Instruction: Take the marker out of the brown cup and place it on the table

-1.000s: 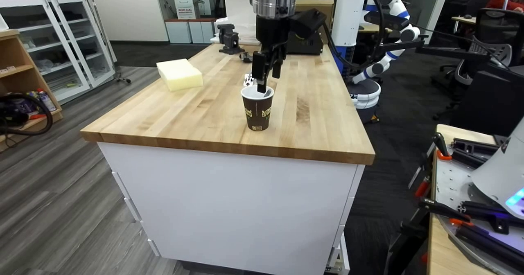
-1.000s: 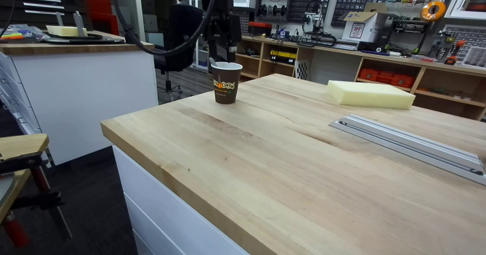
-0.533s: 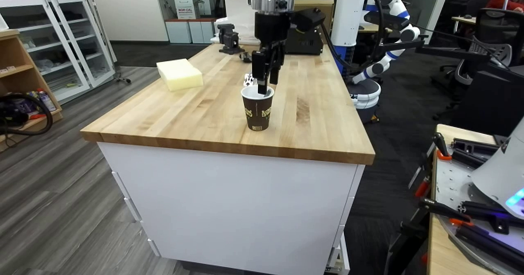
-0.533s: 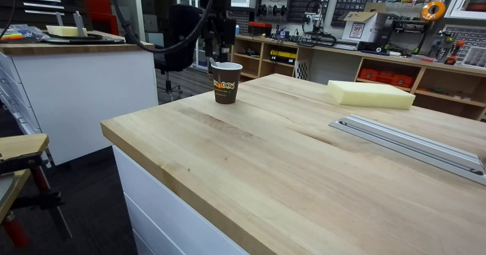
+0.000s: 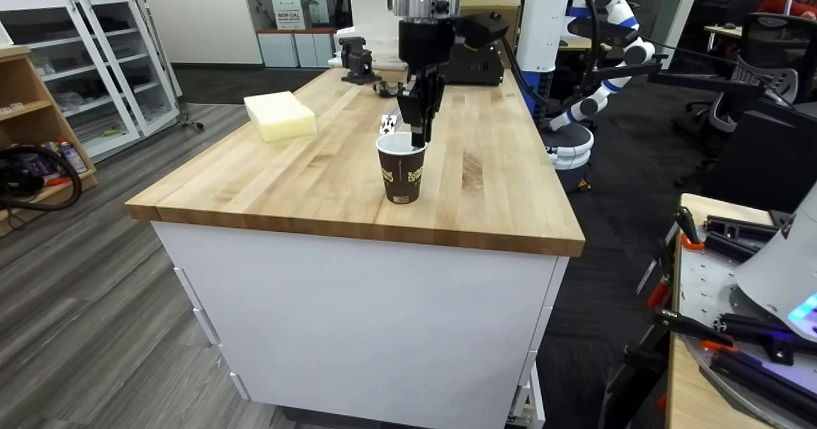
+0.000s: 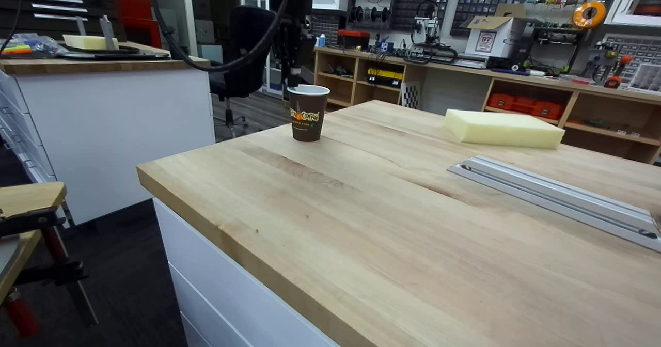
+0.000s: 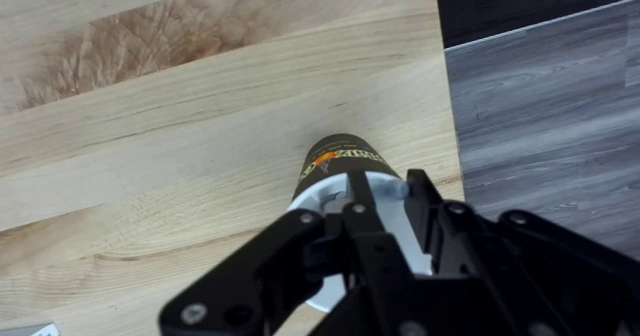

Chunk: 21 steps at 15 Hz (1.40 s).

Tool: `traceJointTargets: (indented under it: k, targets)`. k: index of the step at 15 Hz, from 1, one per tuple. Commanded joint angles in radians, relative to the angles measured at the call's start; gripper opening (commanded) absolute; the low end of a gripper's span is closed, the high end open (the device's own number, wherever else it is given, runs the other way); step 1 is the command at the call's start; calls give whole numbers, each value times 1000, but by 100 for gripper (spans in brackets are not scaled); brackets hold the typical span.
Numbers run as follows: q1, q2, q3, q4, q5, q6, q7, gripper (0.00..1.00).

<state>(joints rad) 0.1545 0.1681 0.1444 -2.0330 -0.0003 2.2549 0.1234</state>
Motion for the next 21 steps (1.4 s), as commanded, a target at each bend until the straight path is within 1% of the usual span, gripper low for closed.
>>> traceJointTargets:
  k: [1,2,4,10,16,20,21]
  targets:
    - [-1,7,1,30,26,-55,-25,3]
    - [0,6,1,31,27,-61,-25,2]
    - [0,2,3,37,31,-74,-36,6]
    - [0,-5,5,66,24,-127,-69,6]
    - [2,-15,6,86,19,-132,-82,6]
    - [5,-25,4,105,-4,-152,-84,6]
    - [7,-27,4,115,-14,-175,-81,6]
